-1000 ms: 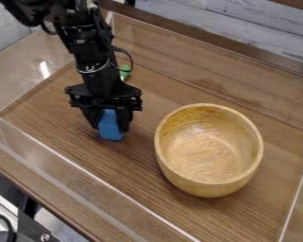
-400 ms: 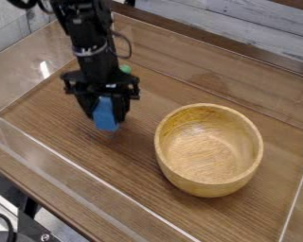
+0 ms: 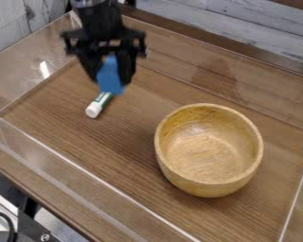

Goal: Put the blue block in the brown bowl

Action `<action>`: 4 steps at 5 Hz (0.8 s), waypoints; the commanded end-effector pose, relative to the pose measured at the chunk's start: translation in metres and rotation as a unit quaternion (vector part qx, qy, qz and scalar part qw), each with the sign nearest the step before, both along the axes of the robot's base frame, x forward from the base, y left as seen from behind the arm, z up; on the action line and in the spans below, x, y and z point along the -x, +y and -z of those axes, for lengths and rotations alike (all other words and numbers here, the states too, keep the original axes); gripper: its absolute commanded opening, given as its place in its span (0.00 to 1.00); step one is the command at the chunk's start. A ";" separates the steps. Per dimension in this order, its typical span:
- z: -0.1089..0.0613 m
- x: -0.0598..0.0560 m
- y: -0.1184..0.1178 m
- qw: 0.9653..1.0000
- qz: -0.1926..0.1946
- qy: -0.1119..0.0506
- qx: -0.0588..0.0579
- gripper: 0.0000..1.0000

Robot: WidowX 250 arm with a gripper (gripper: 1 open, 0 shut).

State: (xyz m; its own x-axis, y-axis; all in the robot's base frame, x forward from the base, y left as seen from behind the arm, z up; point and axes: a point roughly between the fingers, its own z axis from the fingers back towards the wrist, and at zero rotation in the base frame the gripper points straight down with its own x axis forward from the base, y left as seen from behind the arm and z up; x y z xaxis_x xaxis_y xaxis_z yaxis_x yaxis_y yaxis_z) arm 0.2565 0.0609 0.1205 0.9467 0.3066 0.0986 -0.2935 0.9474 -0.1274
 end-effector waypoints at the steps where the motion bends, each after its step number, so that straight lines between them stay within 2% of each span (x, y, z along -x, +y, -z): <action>1: -0.040 -0.009 -0.016 0.999 0.037 -0.040 -0.002 0.00; 2: -0.048 -0.015 -0.038 0.995 0.086 -0.045 0.003 0.00; 3: -0.051 -0.016 -0.066 0.990 0.129 -0.049 0.003 0.00; 4: -0.051 -0.019 -0.084 0.984 0.168 -0.056 0.001 0.00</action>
State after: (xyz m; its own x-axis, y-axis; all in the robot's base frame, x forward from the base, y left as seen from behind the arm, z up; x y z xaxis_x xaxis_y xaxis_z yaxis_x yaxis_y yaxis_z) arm 0.2687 -0.0235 0.1525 0.9907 -0.0170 0.1349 0.0376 0.9877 -0.1515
